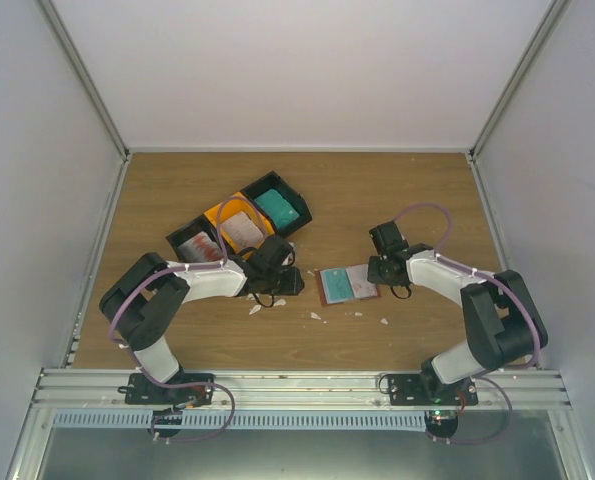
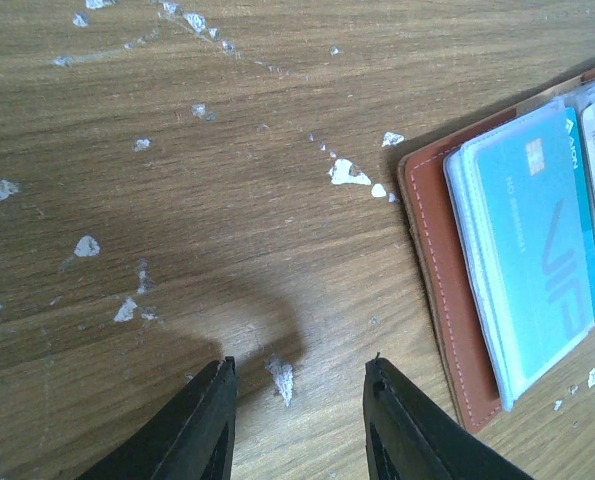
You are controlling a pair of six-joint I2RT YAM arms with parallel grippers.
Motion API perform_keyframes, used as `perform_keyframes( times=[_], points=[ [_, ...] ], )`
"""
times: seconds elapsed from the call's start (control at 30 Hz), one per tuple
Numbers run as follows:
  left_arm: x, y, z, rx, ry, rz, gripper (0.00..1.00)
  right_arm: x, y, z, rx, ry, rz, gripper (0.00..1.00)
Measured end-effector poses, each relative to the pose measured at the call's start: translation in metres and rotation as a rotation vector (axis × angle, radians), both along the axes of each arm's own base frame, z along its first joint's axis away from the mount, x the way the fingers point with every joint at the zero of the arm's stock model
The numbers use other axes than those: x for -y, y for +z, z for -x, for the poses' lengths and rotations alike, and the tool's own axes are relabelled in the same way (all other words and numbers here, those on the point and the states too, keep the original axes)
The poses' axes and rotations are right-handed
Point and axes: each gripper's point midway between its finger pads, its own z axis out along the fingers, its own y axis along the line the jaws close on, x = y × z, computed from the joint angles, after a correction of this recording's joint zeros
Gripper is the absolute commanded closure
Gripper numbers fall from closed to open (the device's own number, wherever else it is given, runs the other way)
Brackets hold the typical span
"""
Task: Put the credit cards into the card holder
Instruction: Close the card holder at the center of the board.
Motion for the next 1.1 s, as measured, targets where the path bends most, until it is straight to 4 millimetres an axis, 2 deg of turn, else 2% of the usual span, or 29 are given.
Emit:
perform_keyframes(
  times=[0.1, 0.33, 0.5, 0.7, 1.1],
  points=[
    [0.000, 0.000, 0.000, 0.000, 0.000, 0.001, 0.62, 0.000, 0.001, 0.001, 0.000, 0.000, -0.001, 0.99],
    [0.001, 0.000, 0.001, -0.004, -0.006, 0.006, 0.66, -0.010, 0.024, 0.003, 0.034, 0.028, -0.072, 0.99],
    [0.004, -0.002, 0.002, -0.016, -0.017, 0.013, 0.79, -0.031, 0.044, 0.003, 0.057, 0.089, -0.191, 1.00],
    [0.019, -0.005, -0.001, -0.023, -0.038, 0.041, 0.87, -0.057, 0.058, 0.011, 0.045, 0.166, -0.329, 1.00],
    [0.042, -0.006, -0.002, -0.011, -0.062, 0.093, 0.89, -0.108, 0.083, 0.017, 0.066, 0.318, -0.631, 0.99]
  ],
)
